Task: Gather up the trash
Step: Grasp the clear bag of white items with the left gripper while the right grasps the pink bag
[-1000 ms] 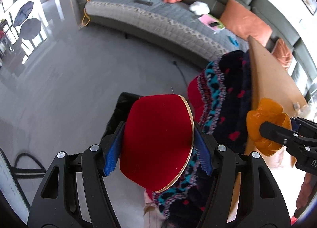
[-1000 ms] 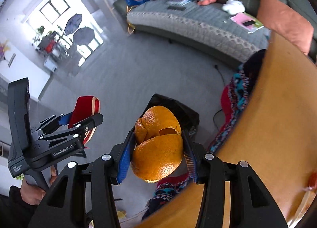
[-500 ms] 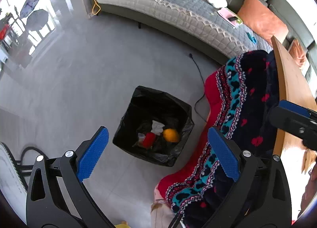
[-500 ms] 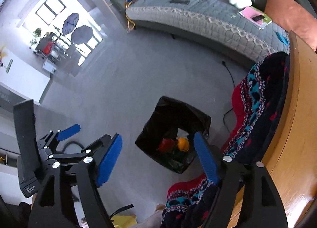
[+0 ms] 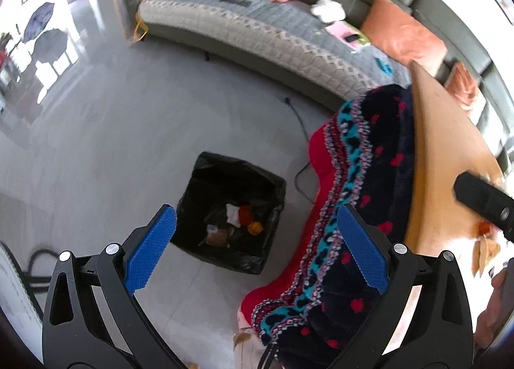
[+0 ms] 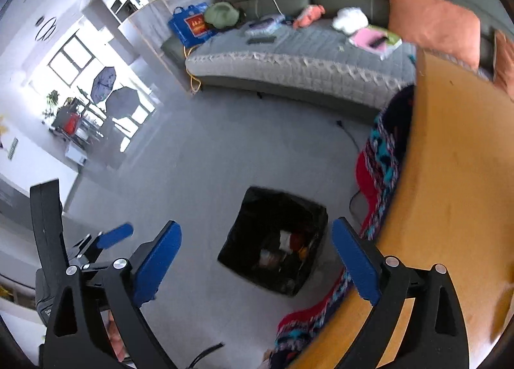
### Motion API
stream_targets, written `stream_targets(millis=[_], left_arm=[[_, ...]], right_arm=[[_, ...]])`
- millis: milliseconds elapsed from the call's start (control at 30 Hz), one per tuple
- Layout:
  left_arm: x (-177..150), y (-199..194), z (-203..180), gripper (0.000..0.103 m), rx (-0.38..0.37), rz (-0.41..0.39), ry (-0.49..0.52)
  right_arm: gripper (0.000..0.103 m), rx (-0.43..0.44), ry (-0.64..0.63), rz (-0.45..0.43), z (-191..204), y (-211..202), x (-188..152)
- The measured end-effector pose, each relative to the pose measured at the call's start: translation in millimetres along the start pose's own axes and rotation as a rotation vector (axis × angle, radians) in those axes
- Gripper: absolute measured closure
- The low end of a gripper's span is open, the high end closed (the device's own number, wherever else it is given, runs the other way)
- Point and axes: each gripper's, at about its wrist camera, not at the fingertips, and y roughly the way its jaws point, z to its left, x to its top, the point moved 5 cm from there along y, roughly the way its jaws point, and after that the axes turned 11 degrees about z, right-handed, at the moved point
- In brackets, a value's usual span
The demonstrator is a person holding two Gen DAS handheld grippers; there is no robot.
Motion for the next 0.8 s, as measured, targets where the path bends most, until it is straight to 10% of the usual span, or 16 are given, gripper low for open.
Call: stream_targets(millis=[800], left_arm=[[-38.1, -4.3, -352.8, 0.006, -0.161, 0.005, 0.441]], right_arm=[[0.003, -0.163, 0.344, -0.265, -281.2, -182.3, -112.0]])
